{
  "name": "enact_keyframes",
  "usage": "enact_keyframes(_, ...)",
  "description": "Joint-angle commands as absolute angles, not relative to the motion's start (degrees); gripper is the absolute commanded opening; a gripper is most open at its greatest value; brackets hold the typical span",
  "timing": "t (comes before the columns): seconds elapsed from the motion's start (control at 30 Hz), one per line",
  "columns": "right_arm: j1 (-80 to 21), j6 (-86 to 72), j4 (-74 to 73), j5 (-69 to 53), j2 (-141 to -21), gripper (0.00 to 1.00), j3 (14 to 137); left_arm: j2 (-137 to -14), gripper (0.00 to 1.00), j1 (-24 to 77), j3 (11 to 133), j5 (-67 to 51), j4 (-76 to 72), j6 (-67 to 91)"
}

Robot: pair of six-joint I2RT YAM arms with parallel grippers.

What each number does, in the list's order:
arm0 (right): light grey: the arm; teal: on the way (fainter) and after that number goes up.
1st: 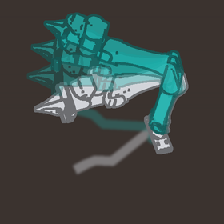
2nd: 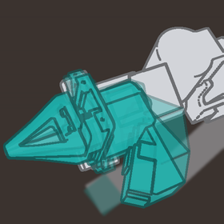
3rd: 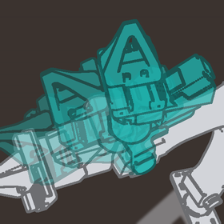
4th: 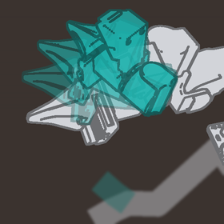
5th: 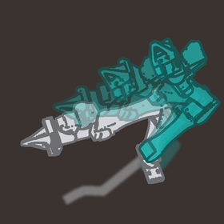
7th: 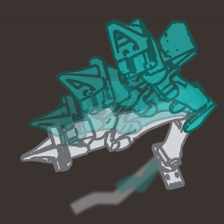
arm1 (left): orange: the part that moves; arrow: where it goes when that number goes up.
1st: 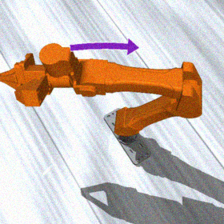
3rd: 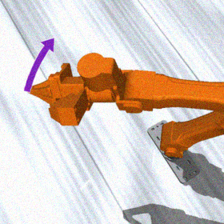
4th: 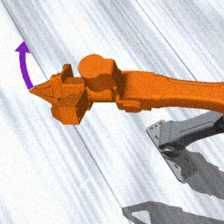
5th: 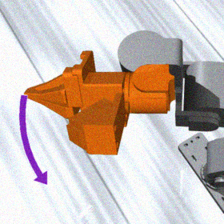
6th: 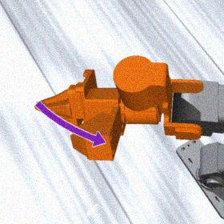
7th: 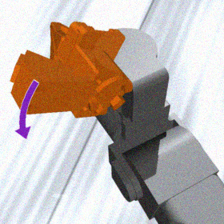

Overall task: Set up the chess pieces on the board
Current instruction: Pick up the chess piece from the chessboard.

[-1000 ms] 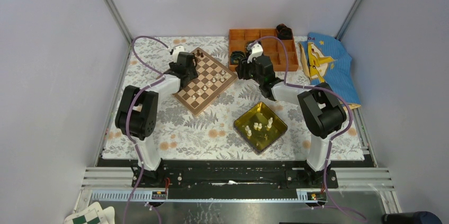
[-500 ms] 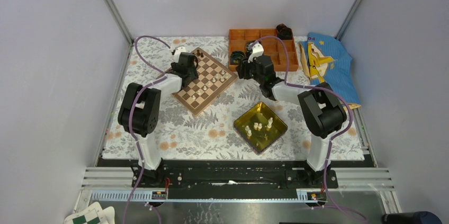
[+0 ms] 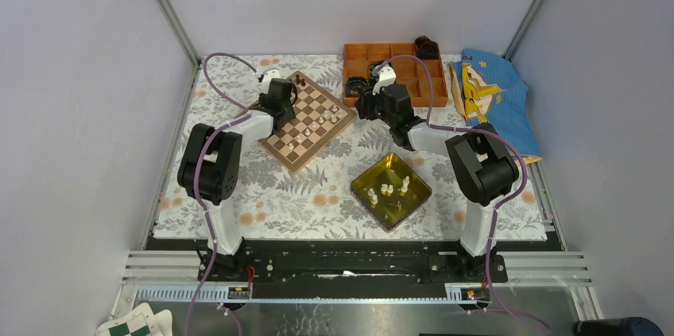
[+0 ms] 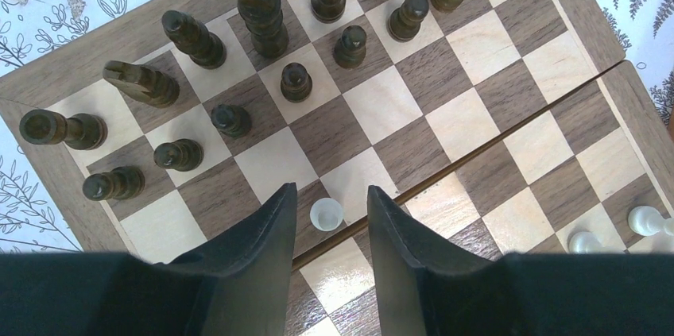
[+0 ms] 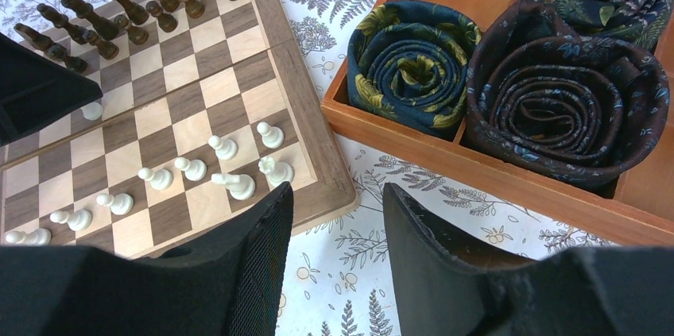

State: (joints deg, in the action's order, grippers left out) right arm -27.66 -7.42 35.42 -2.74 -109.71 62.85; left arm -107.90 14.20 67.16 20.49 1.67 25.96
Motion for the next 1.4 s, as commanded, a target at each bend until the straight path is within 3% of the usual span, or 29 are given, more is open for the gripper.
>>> enact_keyframes(0.0, -27.1, -7.9, 38.1, -3.9, -110.0, 0.53, 64.3, -109.1, 0.43, 13.8, 69.0, 20.4, -1.0, 24.7)
enact_keyframes(1.03, -26.9, -8.4, 38.3, -4.0, -109.6, 0.53, 63.9, -109.6, 0.18, 13.7, 68.4, 19.8, -0.1, 25.3)
enact_keyframes(1.37, -26.9, -8.3, 38.0, -4.2, -109.7, 0.53, 64.2, -108.7, 0.02, 13.7, 68.3, 21.4, 1.6, 25.9)
